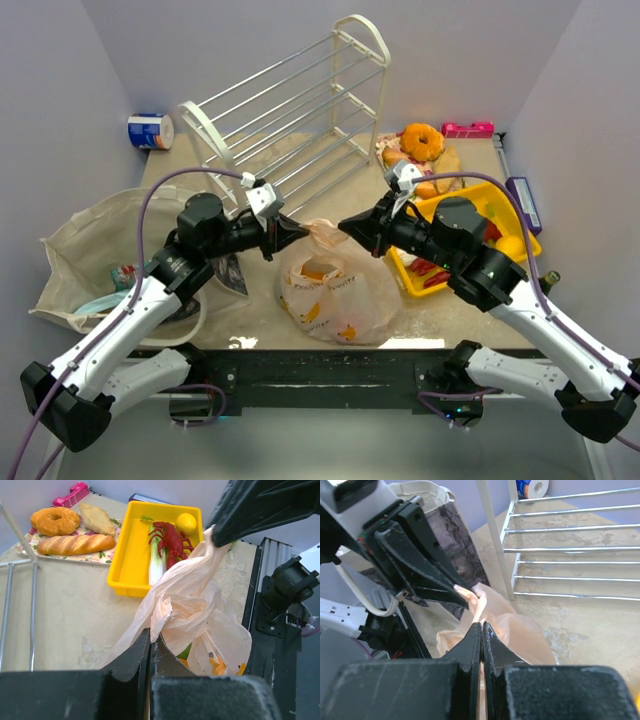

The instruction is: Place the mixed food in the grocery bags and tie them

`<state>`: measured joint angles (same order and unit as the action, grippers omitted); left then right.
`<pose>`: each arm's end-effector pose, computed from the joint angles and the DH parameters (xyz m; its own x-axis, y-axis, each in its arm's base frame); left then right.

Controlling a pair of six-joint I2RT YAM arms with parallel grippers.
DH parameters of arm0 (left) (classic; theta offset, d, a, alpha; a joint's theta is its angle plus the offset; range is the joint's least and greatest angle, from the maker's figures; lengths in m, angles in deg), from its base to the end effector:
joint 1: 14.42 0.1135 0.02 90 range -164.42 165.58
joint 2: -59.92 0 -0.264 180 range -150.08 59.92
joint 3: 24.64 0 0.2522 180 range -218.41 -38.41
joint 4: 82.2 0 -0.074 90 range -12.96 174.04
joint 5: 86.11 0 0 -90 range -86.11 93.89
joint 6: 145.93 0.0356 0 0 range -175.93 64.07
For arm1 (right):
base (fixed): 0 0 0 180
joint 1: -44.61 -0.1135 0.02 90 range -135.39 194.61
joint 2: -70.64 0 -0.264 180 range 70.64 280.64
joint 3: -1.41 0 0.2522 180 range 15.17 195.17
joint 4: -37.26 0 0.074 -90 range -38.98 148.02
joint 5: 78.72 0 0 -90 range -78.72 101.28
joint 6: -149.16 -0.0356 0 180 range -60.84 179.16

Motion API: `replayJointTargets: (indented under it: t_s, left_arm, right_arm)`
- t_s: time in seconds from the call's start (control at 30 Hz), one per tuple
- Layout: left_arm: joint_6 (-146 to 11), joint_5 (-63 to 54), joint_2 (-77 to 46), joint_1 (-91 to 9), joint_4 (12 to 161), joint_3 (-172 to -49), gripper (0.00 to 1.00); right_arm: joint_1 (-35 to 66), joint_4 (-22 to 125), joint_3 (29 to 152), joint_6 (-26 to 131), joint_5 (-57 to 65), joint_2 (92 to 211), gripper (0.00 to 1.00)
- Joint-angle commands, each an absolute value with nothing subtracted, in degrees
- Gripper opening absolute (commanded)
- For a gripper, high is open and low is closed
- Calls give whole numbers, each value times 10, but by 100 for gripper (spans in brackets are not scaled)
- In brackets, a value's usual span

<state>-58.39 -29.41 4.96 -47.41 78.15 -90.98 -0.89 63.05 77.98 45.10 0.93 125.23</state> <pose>0.1725 -0.1353 0.3645 -0.1596 0.0609 -0.9853 0.9048 0.4082 -0.1214 0.1424 0.1540 0.4158 -0.2462 0.0905 -0.9650 -0.7912 0.5563 0.2540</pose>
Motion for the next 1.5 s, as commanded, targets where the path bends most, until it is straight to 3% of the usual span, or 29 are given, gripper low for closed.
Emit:
replayJointTargets:
  t_s: [0.0, 0.1, 0.33, 0.77, 0.8, 0.83, 0.9, 1.03, 1.13, 1.47]
  left_arm:
    - [-597, -264, 43, -461, 783, -910, 0]
    - [-607, -266, 35, -452, 787, -912, 0]
    - [-615, -276, 31, -445, 796, -909, 0]
    - [-626, -276, 62, -443, 802, -899, 0]
    - [-626, -283, 63, -443, 799, -897, 7]
    - [-625, -293, 63, -443, 797, -897, 21]
    - [-630, -321, 63, -442, 794, -899, 29]
    - [-632, -371, 60, -442, 787, -911, 67]
    - [-638, -375, 61, -442, 785, -925, 84]
    - [-620, -318, -33, -443, 718, -990, 93]
  right_arm:
    - [-11, 615, 797, 452, -46, 1237, 0]
    - [-28, 604, 779, 447, -75, 1238, 0]
    - [-111, 617, 736, 455, -20, 1282, 0]
    - [-113, 573, 674, 454, 72, 1324, 0]
    - [-113, 570, 672, 454, 73, 1322, 0]
    - [-113, 566, 669, 455, 73, 1321, 0]
    - [-113, 563, 667, 456, 74, 1320, 0]
    - [-113, 557, 665, 456, 70, 1322, 0]
    - [-113, 554, 666, 457, 66, 1322, 0]
    - [-113, 551, 663, 465, 48, 1326, 0]
